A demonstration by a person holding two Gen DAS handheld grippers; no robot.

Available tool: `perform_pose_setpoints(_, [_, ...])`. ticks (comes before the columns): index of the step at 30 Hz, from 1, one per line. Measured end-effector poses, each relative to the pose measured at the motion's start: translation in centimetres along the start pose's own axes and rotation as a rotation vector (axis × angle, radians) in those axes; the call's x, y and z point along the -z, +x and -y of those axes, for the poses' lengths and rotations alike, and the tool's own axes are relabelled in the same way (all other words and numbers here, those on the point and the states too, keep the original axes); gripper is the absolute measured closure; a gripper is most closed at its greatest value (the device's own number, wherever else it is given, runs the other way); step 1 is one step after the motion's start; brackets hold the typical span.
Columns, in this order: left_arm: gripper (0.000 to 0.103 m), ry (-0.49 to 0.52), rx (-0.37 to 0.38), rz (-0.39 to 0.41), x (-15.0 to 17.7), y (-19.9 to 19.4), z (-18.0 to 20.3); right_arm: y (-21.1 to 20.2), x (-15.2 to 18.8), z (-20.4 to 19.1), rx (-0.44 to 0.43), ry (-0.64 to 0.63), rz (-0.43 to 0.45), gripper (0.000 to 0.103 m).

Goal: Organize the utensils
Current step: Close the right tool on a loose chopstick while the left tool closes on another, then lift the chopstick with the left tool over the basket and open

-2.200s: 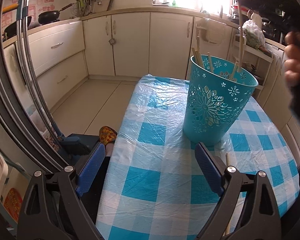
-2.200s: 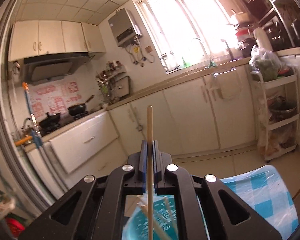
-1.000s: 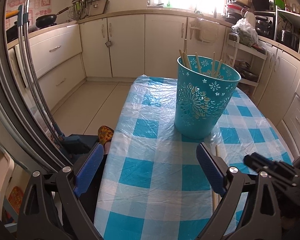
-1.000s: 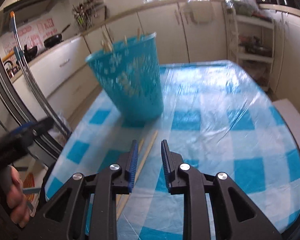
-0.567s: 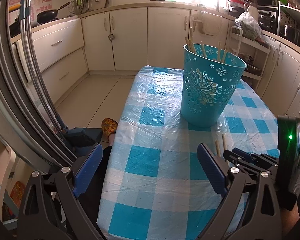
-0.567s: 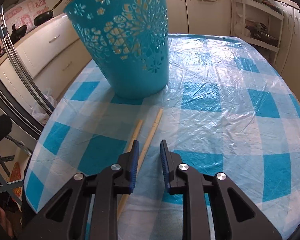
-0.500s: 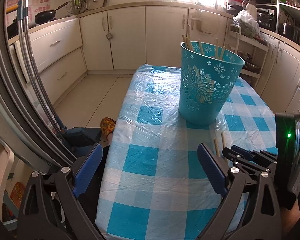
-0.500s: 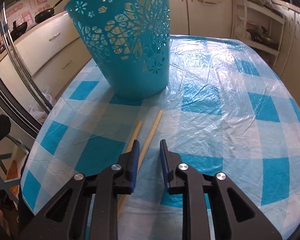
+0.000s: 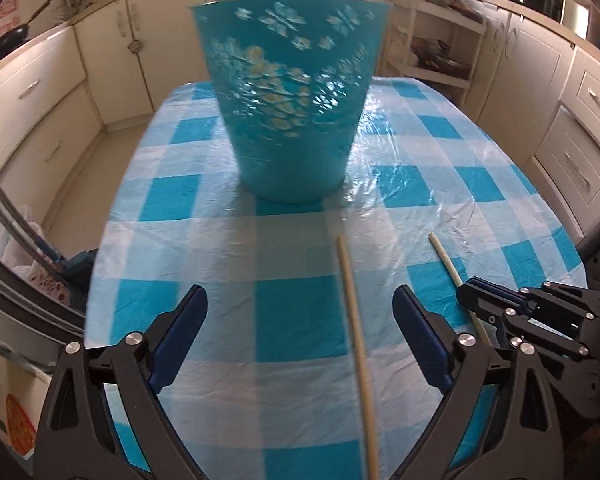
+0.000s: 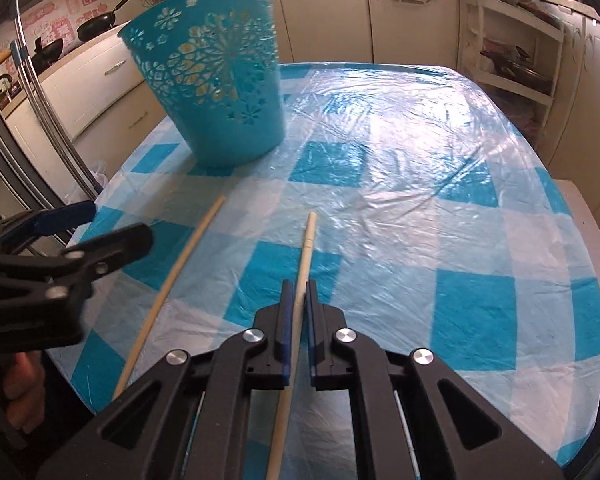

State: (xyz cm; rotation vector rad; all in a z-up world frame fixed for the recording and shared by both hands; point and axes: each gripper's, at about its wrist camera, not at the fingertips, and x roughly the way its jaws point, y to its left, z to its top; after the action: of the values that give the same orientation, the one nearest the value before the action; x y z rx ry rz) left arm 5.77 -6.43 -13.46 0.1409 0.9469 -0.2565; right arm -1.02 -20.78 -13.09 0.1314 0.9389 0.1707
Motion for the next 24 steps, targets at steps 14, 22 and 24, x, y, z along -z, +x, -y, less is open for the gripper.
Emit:
perform_pose_setpoints(14, [0.098,0.009,0.057,-0.073,-0.7,3.6,0.3,0.6,-0.5,-0.4,-0.04,-0.001,0.029,0.095])
perform_pose_setpoints(22, [0.097,0.043,0.085,-0.097,-0.8,3.8,-1.8,1.2,-1.1,-1.2,-0.047,-0.033,0.016,0.093])
perform_pose_setpoints(24, [0.096,0.07,0.063,-0.1,-0.9,3.8,-1.4,1.3,-1.3,-1.3,-0.042,-0.049,0.008,0.093])
